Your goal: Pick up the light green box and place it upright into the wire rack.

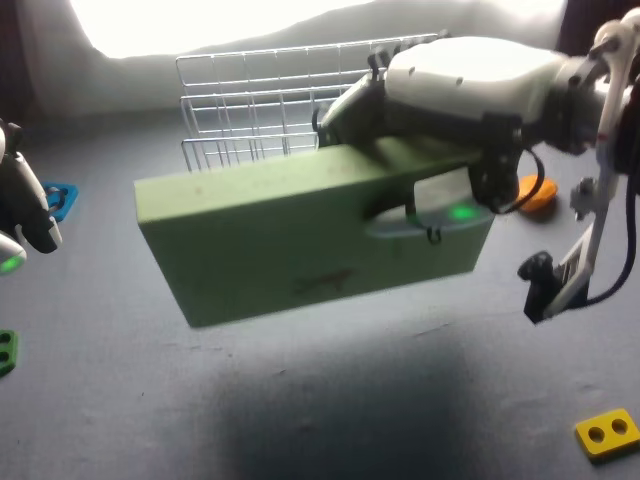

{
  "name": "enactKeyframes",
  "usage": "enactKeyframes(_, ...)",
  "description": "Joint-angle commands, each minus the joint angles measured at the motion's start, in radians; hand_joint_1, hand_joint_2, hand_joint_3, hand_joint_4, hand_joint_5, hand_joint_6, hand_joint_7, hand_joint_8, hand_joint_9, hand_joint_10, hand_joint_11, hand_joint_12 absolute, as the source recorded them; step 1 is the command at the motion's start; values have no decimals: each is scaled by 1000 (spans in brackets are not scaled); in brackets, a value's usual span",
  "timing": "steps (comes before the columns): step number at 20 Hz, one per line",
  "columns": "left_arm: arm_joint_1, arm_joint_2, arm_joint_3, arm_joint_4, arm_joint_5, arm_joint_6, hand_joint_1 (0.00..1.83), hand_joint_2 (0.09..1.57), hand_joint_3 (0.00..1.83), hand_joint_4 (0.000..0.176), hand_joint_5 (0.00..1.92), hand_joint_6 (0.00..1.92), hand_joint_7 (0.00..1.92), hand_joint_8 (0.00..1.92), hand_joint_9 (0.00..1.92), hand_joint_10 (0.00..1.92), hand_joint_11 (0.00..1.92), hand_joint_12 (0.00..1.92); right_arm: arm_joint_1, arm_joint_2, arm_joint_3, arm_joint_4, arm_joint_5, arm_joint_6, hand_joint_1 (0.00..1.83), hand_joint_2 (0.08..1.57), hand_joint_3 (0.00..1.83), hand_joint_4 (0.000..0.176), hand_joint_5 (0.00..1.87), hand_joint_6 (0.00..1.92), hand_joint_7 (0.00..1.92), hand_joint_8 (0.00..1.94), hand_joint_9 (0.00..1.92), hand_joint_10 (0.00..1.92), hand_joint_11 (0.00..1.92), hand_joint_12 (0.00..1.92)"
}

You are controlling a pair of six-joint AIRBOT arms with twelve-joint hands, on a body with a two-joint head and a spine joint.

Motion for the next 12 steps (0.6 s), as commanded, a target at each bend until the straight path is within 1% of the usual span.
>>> enactKeyframes(1,-7,3,1,9,68,1,413,1441,5,0,706,2,873,2,694,630,397,1470,18,8,-3,-13,135,3,1367,1147,0,0,854,1056,948,1048,850,1403,690,1682)
enactKeyframes(3,-7,3,1,9,68,1,412,1441,4,0,706,2,874,2,694,630,399,1470,27,15,-2,-40,178,3,1367,1147,0,0,856,1052,947,1051,850,1403,691,1683)
enactKeyframes(4,-7,3,1,9,68,1,411,1439,3,0,706,2,868,0,692,629,397,1467,28,16,-2,-53,195,3,1369,1141,0,0,867,1043,965,1006,859,1396,691,1695)
enactKeyframes(7,-7,3,1,9,68,1,408,1442,3,0,714,6,881,5,699,641,392,1476,28,19,-2,-77,246,3,1371,1136,0,0,880,1008,975,988,866,1399,702,1697)
enactKeyframes(8,-7,3,1,9,68,1,427,1432,0,0,711,5,880,5,694,646,385,1485,31,20,-2,-77,249,4,1368,1143,2,0,868,1021,956,1033,850,1412,684,1697)
enactKeyframes(11,-7,3,1,9,68,1,415,1432,0,0,708,3,872,1,670,676,373,1512,44,23,-3,-77,244,15,1368,1147,1,0,867,996,929,1075,862,1410,699,1672)
enactKeyframes(12,-7,3,1,9,68,1,439,1432,0,0,704,1,875,2,669,662,366,1490,53,25,-3,-77,243,22,1372,1138,0,0,868,1019,970,1031,869,1377,708,1677)
